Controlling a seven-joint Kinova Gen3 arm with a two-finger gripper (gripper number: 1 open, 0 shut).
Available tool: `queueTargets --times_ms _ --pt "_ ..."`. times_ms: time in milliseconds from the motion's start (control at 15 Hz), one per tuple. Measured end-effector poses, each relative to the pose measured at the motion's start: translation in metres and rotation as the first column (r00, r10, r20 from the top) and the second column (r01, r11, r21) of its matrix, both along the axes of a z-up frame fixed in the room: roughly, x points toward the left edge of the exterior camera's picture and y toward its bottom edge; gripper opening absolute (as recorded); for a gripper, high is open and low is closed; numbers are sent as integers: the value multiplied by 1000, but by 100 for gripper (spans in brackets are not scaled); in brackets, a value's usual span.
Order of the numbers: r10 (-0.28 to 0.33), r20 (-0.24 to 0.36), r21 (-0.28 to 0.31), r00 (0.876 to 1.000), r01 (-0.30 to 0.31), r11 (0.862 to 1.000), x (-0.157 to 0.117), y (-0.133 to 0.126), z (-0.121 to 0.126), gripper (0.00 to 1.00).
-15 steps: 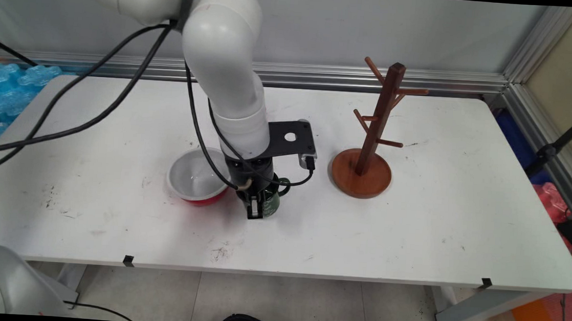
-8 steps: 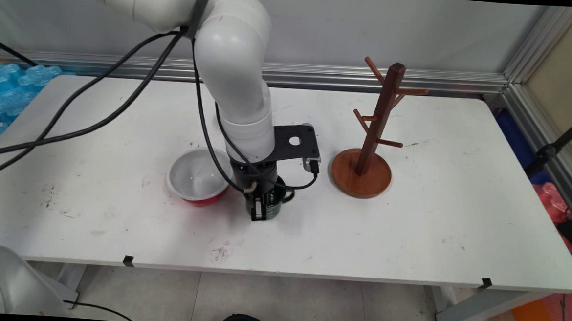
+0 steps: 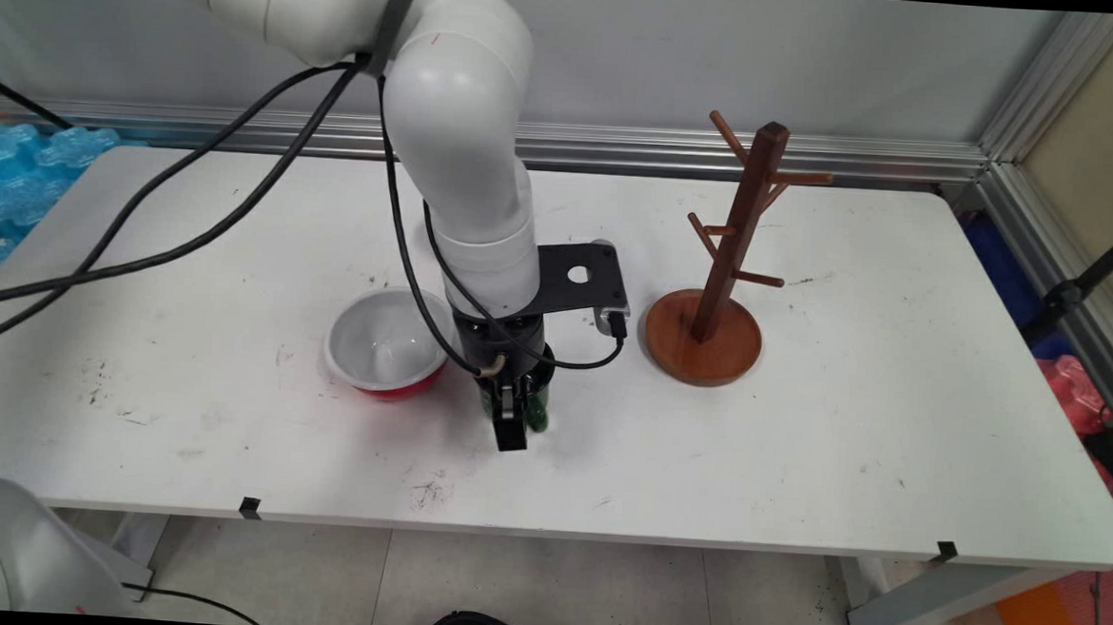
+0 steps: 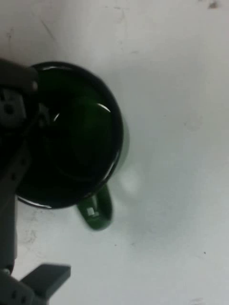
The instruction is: Place the picked object on the table
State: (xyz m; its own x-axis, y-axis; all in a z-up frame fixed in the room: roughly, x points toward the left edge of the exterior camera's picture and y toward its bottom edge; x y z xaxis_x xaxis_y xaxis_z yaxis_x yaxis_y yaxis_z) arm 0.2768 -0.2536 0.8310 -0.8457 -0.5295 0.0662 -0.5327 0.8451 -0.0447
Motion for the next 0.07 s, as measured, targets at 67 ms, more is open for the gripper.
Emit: queueTargets --times_ms 67 --pt "1 -4 -4 1000 -1 1000 0 0 2 100"
